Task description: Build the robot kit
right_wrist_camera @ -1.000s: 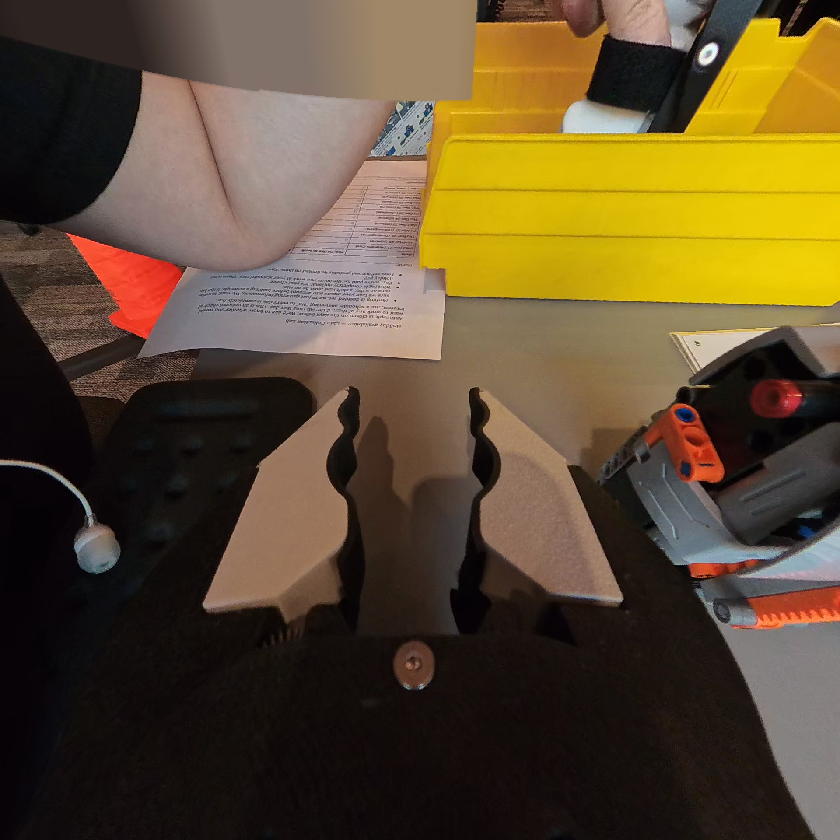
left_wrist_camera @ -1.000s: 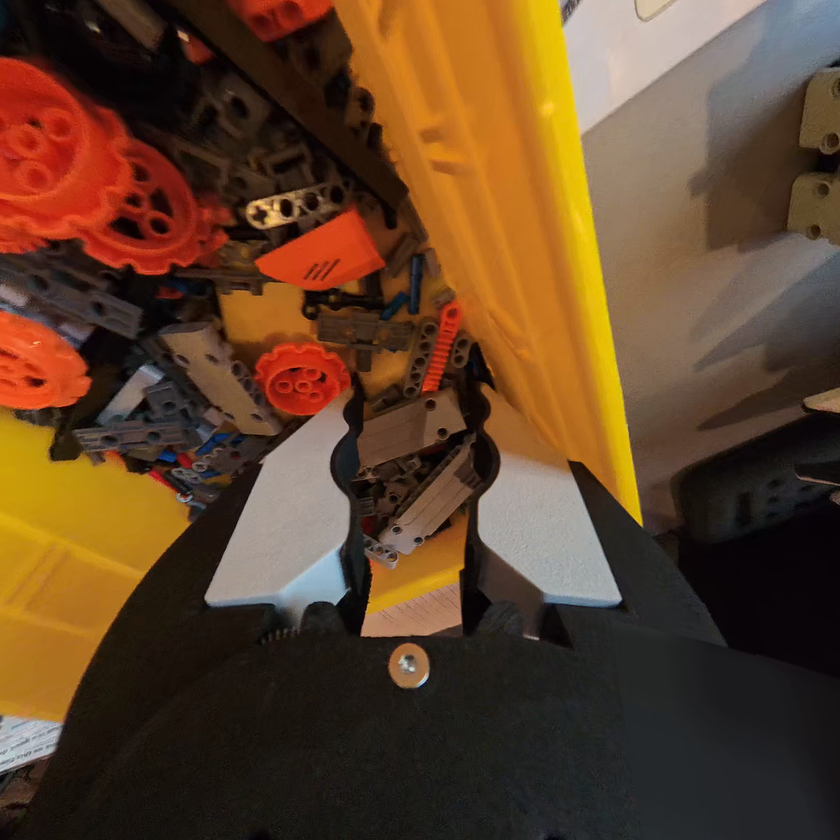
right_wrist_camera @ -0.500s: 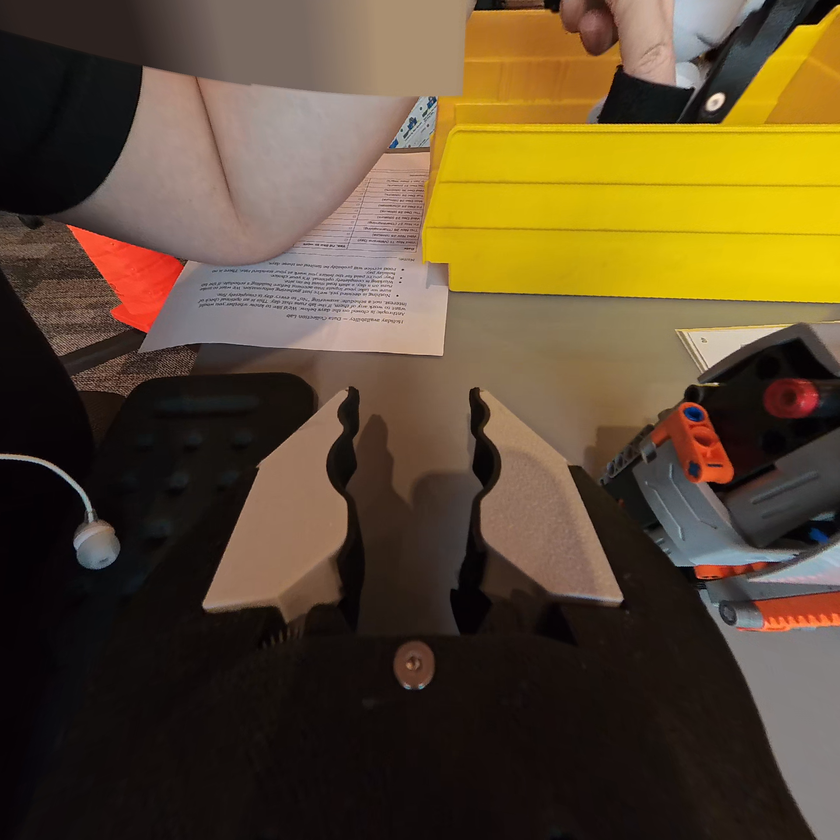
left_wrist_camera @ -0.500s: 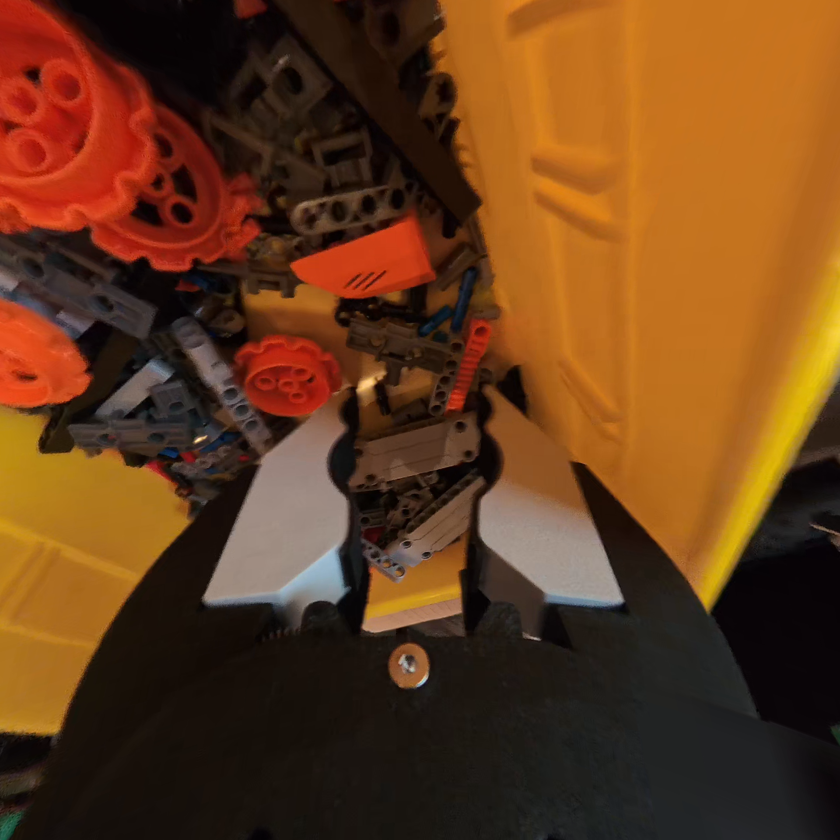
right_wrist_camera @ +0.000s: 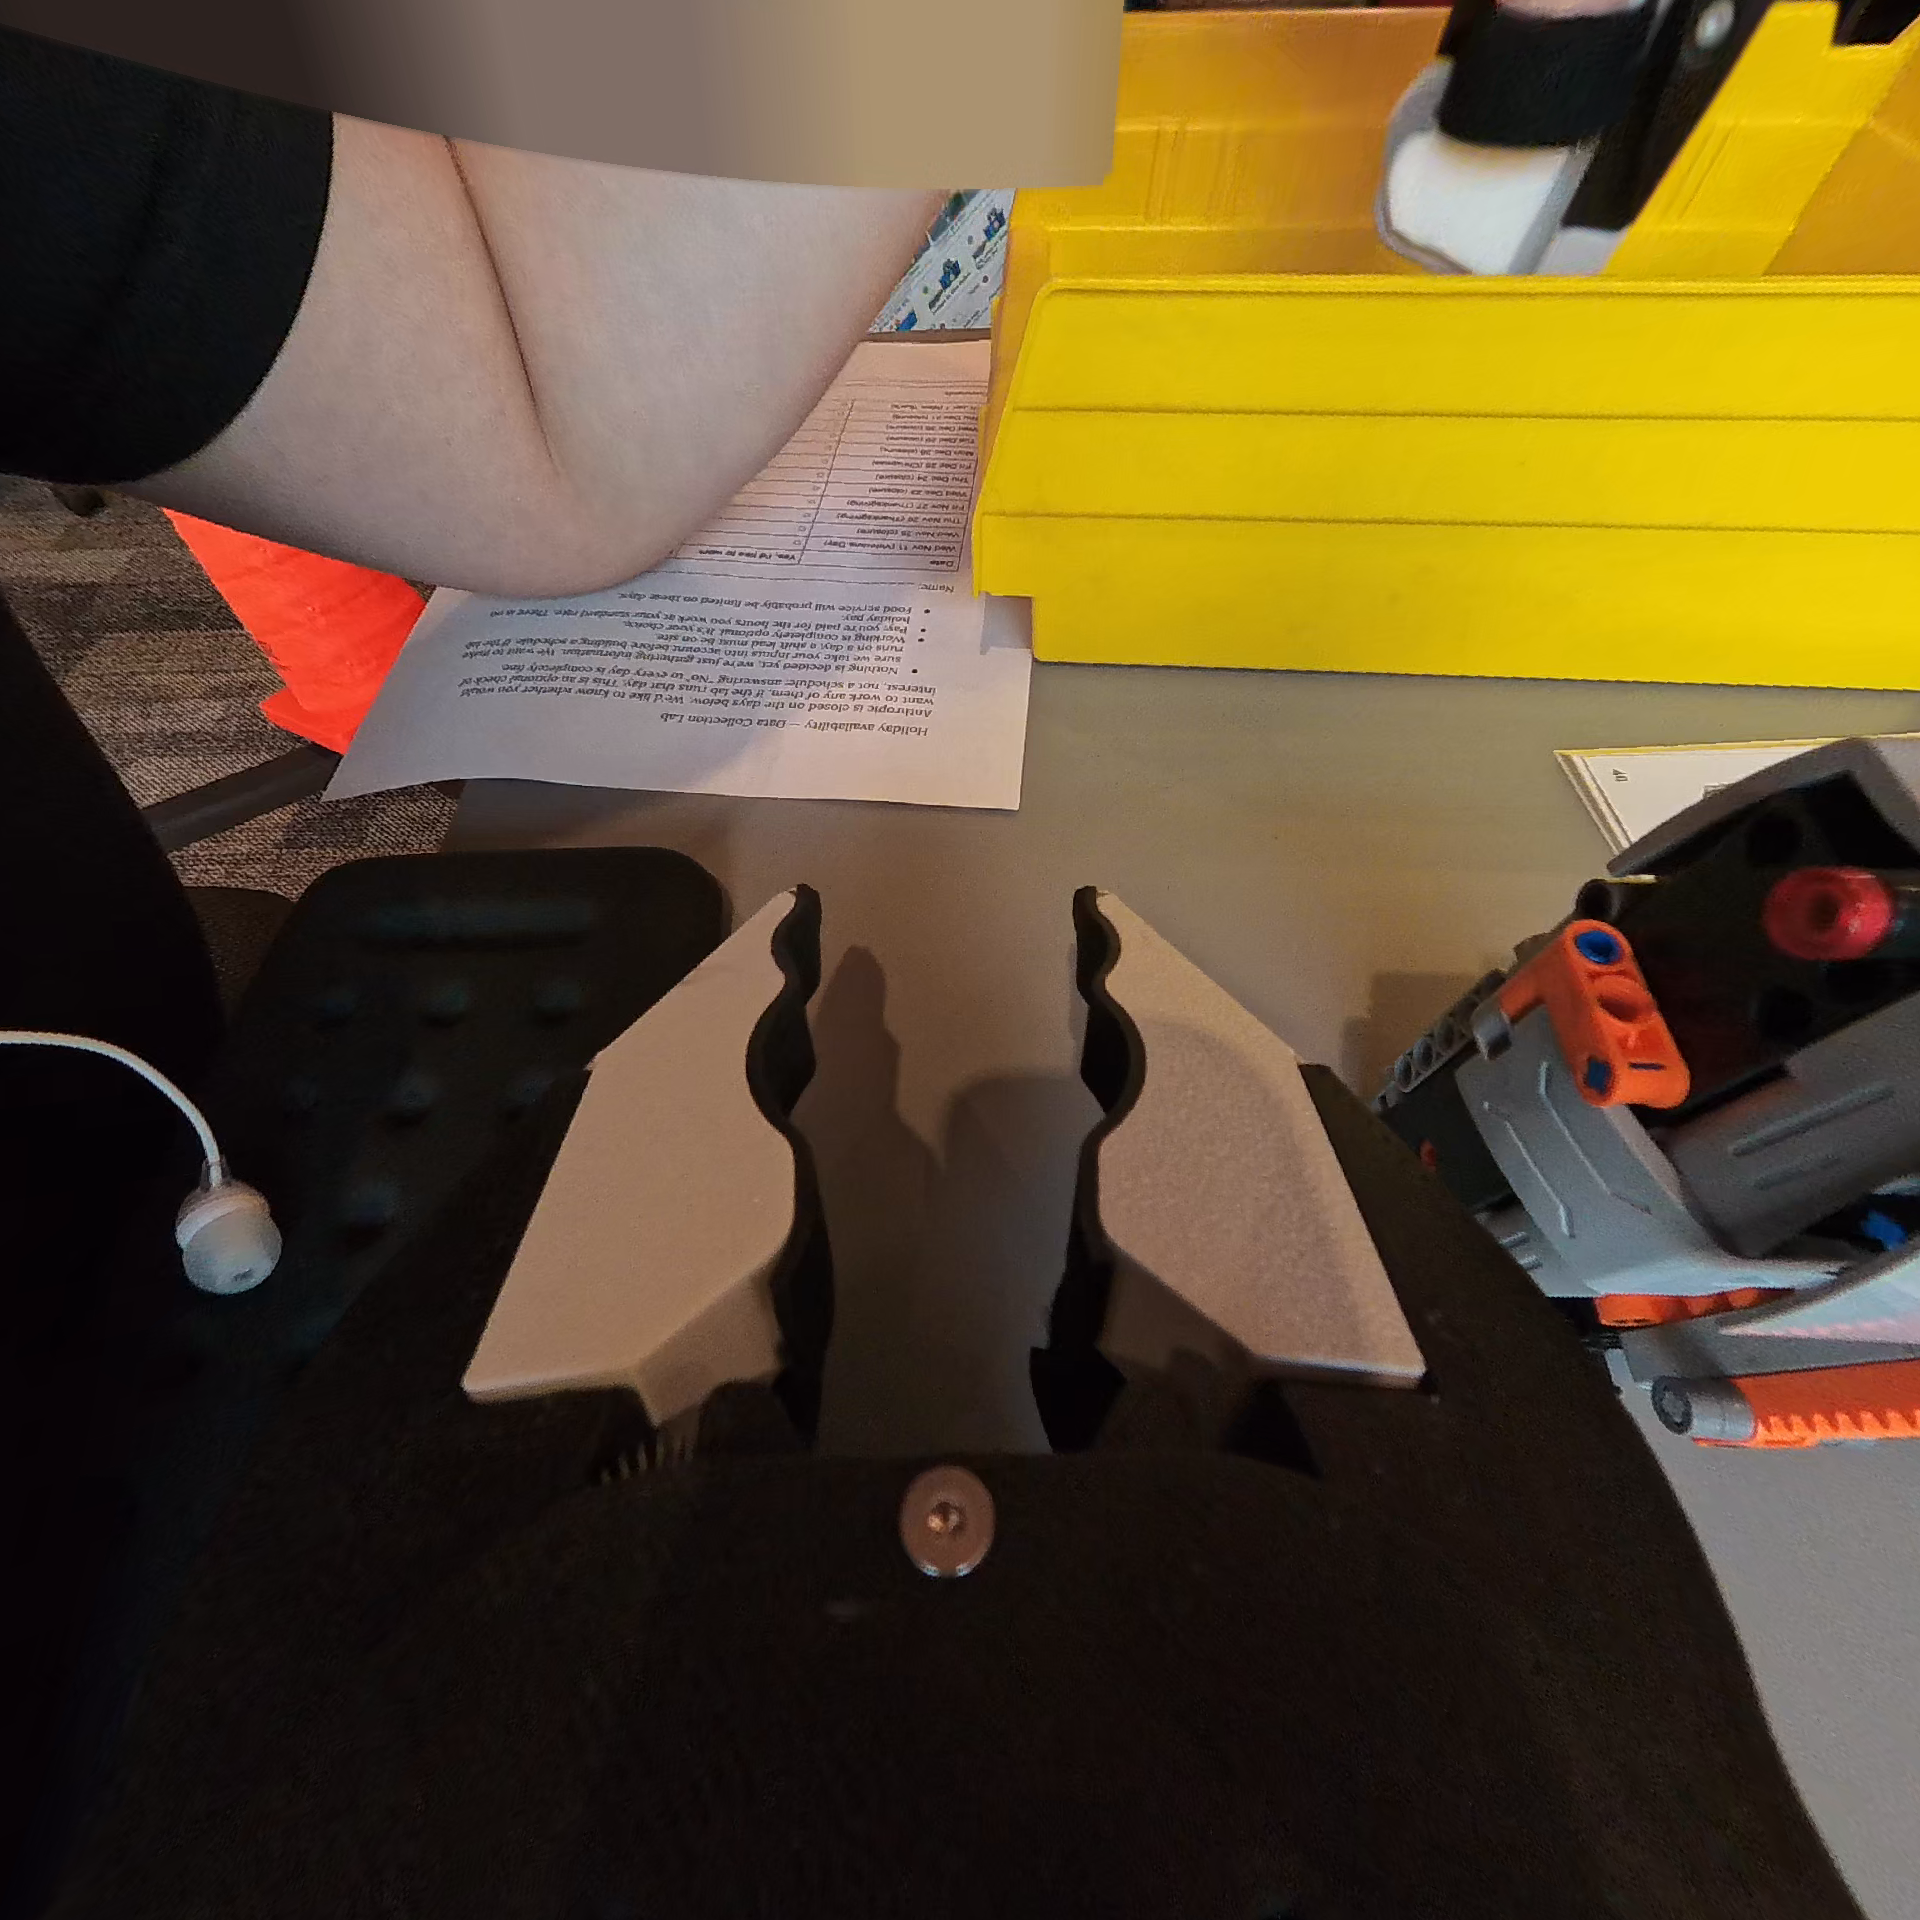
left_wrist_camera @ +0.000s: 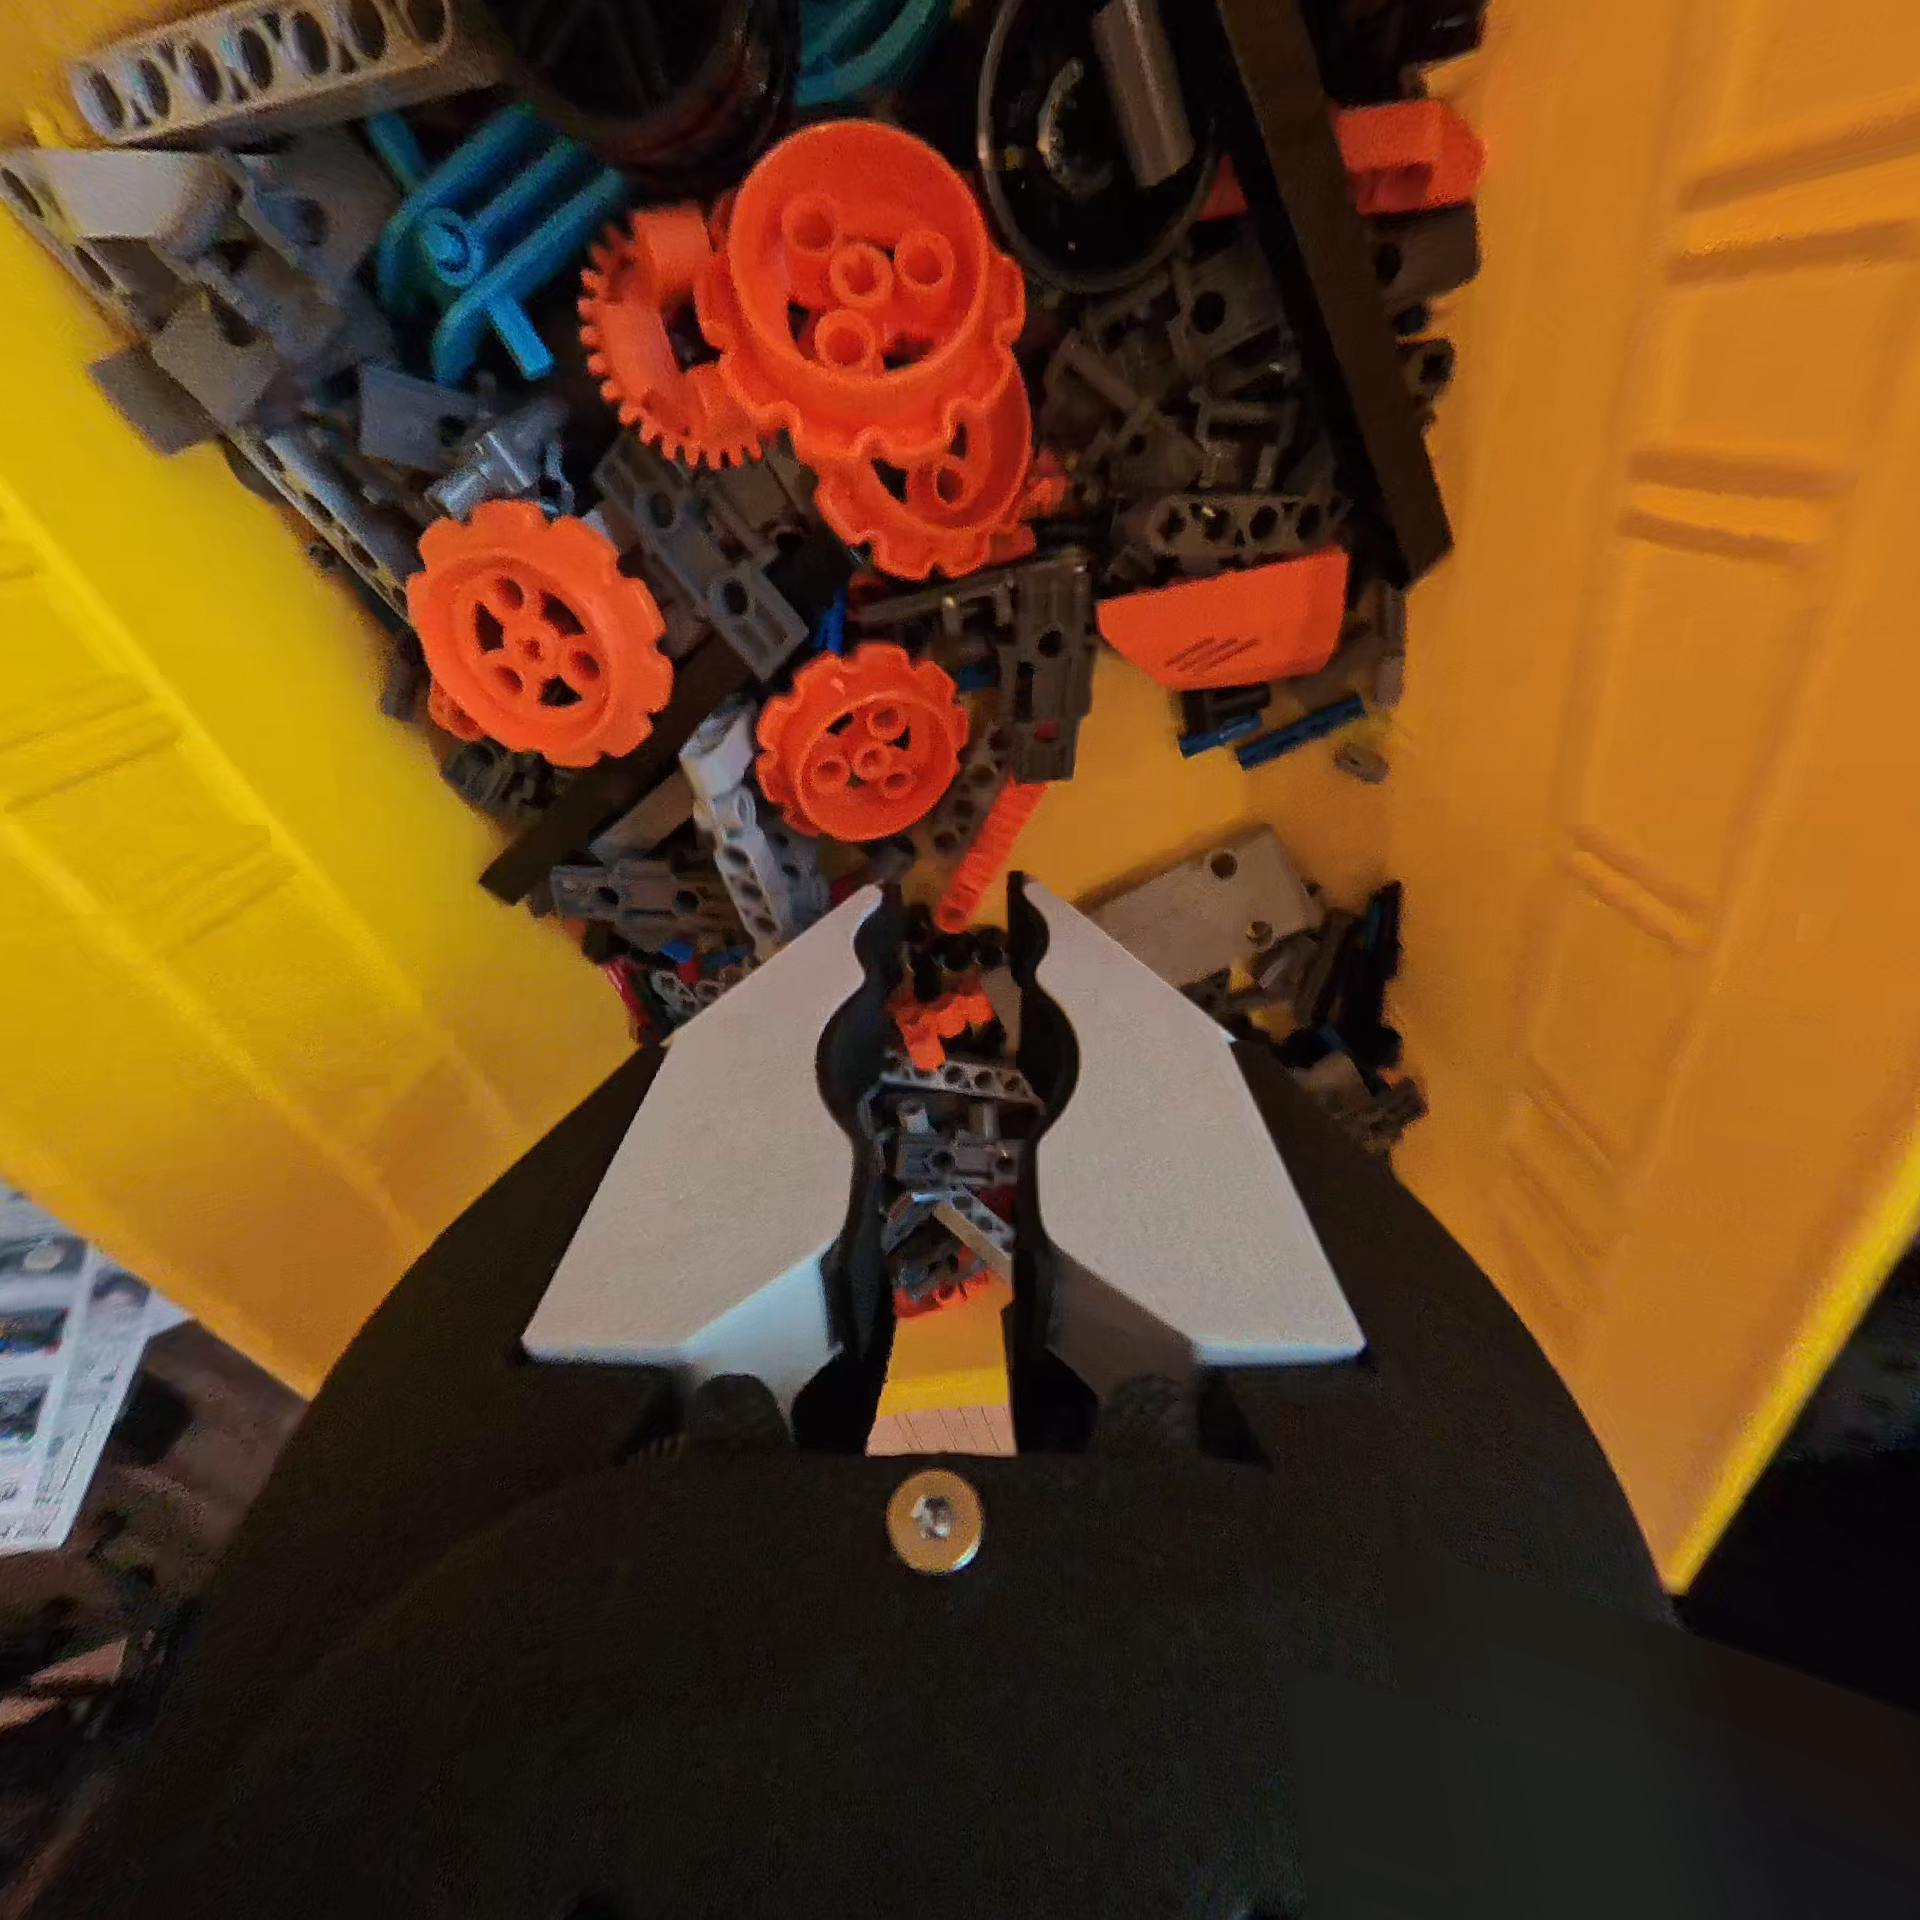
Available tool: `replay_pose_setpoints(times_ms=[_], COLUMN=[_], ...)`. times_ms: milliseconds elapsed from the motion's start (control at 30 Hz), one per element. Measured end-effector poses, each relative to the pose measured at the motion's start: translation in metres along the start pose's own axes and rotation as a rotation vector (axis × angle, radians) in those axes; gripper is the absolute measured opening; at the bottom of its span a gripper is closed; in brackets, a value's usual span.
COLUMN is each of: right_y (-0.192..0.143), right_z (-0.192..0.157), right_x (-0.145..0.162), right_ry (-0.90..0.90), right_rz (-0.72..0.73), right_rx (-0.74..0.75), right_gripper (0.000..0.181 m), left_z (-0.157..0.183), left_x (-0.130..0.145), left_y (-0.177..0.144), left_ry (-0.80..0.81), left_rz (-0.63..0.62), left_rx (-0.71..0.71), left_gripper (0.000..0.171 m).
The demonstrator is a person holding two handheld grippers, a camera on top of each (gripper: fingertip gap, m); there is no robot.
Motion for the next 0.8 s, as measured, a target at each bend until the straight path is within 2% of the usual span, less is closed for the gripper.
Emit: replay_pose_setpoints(times_ms=[100, 167, 233, 300, 333, 433, 533, 600, 633, 800], right_y=[0.0, 0.0, 0.0, 0.0, 0.0, -0.001, -0.002, -0.002, -0.002, -0.002], right_z=[0.0, 0.0, 0.0, 0.0, 0.0, 0.0, 0.0, 0.0, 0.0, -0.001], right_x=[0.0, 0.0, 0.0, 0.0, 0.0, -0.001, -0.001, -0.001, -0.001, -0.001], right_ry=[-0.003, -0.005, -0.005, -0.005, -0.005, -0.007, -0.001, 0.001, 0.0, -0.004], right_rz=[-0.001, -0.001, -0.001, -0.003, -0.004, 0.003, 0.009, 0.01, 0.01, 0.006], right_rx=[0.001, 0.002, 0.003, 0.003, 0.003, 0.003, -0.001, -0.003, -0.003, -0.004], right_gripper=[0.048, 0.048, 0.048, 0.048, 0.048, 0.048, 0.048, 0.048, 0.048, 0.048], left_z=[0.014, 0.023, 0.028, 0.038, 0.042, 0.046, 0.04, 0.03, 0.025, 0.009], left_x=[0.012, 0.019, 0.018, 0.011, 0.009, 0.014, 0.016, 0.015, 0.013, -0.007], left_y=[-0.014, -0.014, -0.007, 0.002, 0.006, 0.019, 0.028, 0.03, 0.029, 0.011], left_ry=[0.061, 0.151, 0.257, 0.342, 0.367, 0.408, 0.413, 0.413, 0.408, 0.317], left_rz=[0.041, 0.02, -0.01, -0.028, -0.041, -0.129, -0.202, -0.216, -0.207, -0.018], left_rx=[0.143, 0.189, 0.138, 0.14, 0.148, 0.123, 0.051, -0.038, -0.068, -0.113], left_gripper=[0.033, 0.042, 0.046, 0.039, 0.042, 0.05, 0.051, 0.017, 0.007, 0.005])
Point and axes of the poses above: each gripper's, where its closed fingertips meet, y out along the fingers, x out of its underside, z = x × y across the jaws, the point moved 7 cm from there along -y, back along the fingers, and after that the axes turned 1 degree about -y, right-handed, at the moved point
